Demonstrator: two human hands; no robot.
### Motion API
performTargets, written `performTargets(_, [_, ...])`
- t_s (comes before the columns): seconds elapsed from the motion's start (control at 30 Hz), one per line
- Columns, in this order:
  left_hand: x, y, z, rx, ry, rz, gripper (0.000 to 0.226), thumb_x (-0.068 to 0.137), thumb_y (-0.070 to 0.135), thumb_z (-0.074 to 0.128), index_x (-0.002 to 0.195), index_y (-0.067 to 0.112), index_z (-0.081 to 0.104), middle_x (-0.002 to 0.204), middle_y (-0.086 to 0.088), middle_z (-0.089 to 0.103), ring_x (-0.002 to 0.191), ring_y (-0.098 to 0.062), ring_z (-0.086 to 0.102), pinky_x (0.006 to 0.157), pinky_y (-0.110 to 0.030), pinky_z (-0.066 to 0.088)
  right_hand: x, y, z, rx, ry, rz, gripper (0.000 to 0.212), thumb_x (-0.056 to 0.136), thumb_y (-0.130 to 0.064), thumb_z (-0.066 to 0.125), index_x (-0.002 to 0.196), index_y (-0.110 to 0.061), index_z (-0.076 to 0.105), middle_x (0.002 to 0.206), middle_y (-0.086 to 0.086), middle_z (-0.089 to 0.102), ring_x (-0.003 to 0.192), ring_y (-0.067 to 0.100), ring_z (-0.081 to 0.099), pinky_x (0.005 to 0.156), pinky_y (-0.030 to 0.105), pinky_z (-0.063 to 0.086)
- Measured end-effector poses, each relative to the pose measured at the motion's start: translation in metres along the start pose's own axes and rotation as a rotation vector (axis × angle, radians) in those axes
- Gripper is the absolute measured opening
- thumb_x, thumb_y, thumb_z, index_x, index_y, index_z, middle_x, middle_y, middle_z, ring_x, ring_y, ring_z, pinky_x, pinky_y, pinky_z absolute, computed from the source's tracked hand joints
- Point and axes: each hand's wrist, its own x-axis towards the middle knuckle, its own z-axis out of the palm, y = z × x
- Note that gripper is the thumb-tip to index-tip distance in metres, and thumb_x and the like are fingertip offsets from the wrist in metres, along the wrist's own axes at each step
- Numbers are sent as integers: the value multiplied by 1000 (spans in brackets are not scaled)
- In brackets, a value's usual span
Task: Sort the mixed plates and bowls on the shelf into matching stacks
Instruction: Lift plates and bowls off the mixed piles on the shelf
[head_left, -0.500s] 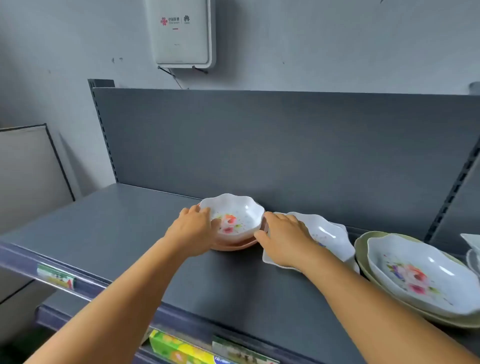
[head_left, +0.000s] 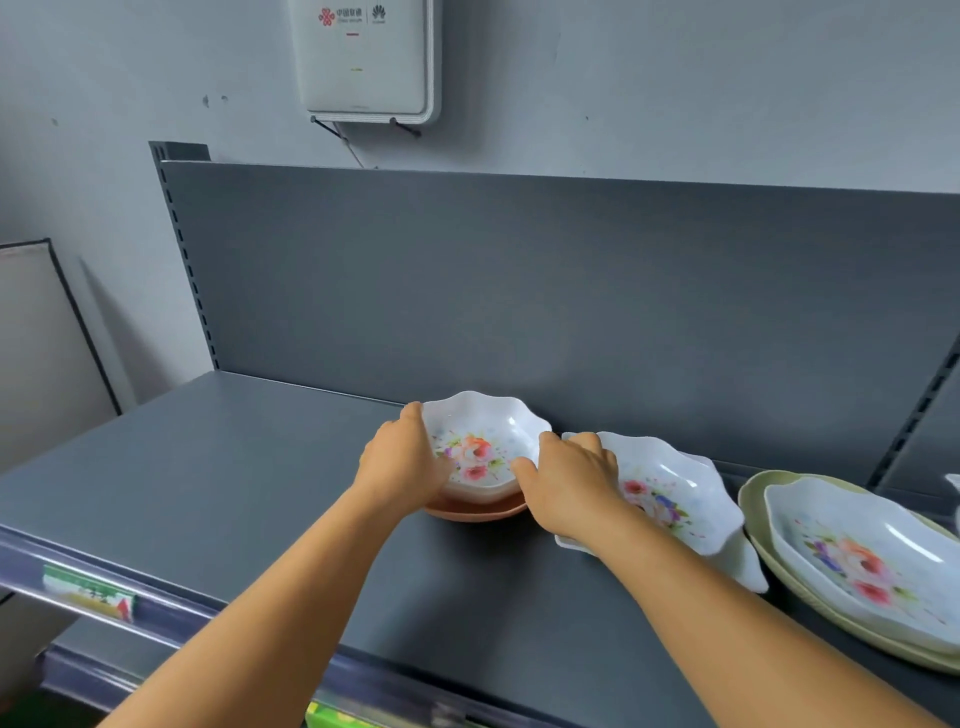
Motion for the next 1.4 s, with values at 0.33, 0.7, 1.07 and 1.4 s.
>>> performTargets(0.33, [-10,15,-8,-212,134,-51,61,86,-1,48,143,7,29,135,-15,47,118,-35,49,80,-34,42,-4,9,1,317,228,20,29,97,-29,42,112,-5,50,119,11,56,118,27,45,93,35,39])
performTargets(0.7, [-28,69,17,-211,5,143,8,77,13,54,84,9,55,73,0,58,63,-22,52,55,-33,41,-31,88,-29,363,306,271,33,95,-28,45,119,-6,52,119,14,55,94,29,52,74,31,40])
performTargets(1.07, [-43,101,52,-177,-118,182,6,88,14,50,88,8,51,65,2,44,55,-17,42,44,-26,25,-52,124,-34,338,237,408,14,95,-18,43,97,-6,49,92,8,51,76,24,46,46,24,27])
performTargets(1.4, [-45,105,64,-129,-105,192,24,89,21,58,106,3,59,107,-17,63,102,-32,57,69,-27,39,-54,127,-31,290,251,424,23,96,-17,45,113,-3,53,111,12,57,79,23,46,45,21,24])
